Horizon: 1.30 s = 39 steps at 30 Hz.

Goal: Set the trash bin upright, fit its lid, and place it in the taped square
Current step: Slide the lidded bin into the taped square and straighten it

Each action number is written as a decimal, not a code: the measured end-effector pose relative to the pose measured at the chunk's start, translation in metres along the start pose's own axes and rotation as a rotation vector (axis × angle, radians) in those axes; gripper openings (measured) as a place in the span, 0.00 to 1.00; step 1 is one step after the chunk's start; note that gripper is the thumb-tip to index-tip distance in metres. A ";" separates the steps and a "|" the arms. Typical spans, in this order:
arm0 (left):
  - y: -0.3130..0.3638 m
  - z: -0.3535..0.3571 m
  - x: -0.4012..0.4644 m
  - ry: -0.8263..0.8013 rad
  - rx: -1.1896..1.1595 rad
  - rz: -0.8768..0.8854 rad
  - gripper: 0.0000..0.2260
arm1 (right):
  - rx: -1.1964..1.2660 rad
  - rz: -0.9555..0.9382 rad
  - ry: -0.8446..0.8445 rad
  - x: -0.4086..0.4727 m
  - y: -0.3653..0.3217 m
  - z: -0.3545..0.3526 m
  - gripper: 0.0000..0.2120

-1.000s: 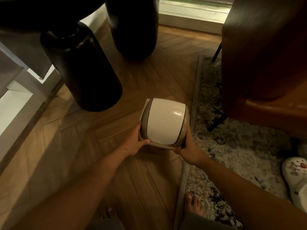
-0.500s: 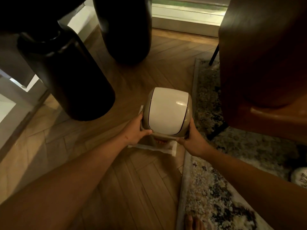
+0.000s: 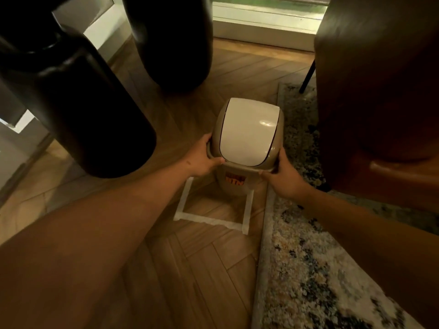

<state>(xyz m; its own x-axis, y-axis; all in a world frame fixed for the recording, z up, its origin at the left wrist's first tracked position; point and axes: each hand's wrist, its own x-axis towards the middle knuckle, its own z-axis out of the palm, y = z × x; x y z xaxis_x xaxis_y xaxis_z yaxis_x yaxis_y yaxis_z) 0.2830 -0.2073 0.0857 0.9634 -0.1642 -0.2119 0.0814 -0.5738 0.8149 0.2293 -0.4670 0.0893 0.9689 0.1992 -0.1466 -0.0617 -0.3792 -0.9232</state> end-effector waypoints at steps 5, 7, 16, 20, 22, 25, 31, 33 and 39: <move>0.011 0.000 0.017 0.010 0.015 -0.023 0.40 | 0.033 0.028 -0.036 0.027 0.000 -0.012 0.52; 0.014 0.000 0.023 0.016 0.020 -0.024 0.39 | 0.062 0.037 -0.034 0.037 0.000 -0.014 0.52; 0.030 -0.012 0.035 -0.004 0.216 -0.099 0.37 | 0.140 0.098 0.027 0.049 0.008 -0.014 0.51; 0.028 -0.014 0.035 -0.002 0.222 -0.124 0.37 | 0.122 0.111 0.033 0.048 0.005 -0.016 0.47; 0.025 -0.015 0.031 0.008 0.227 -0.123 0.37 | 0.095 0.102 0.025 0.047 0.003 -0.017 0.45; 0.018 -0.018 0.024 0.011 0.224 -0.131 0.36 | 0.069 0.114 0.039 0.045 -0.002 -0.010 0.45; 0.003 -0.033 0.003 0.008 0.242 -0.130 0.38 | 0.002 0.163 0.006 0.029 -0.007 0.010 0.47; -0.001 -0.035 -0.006 -0.004 0.241 -0.128 0.39 | -0.025 0.182 -0.001 0.021 -0.008 0.016 0.47; -0.016 -0.037 -0.036 -0.006 0.220 -0.139 0.40 | -0.013 0.182 -0.028 -0.008 -0.014 0.036 0.47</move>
<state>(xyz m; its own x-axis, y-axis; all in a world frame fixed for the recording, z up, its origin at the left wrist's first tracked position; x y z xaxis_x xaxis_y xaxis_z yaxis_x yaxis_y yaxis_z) 0.2566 -0.1624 0.0997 0.9451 -0.0758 -0.3178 0.1551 -0.7521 0.6406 0.2135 -0.4313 0.0906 0.9351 0.1515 -0.3205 -0.2317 -0.4231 -0.8760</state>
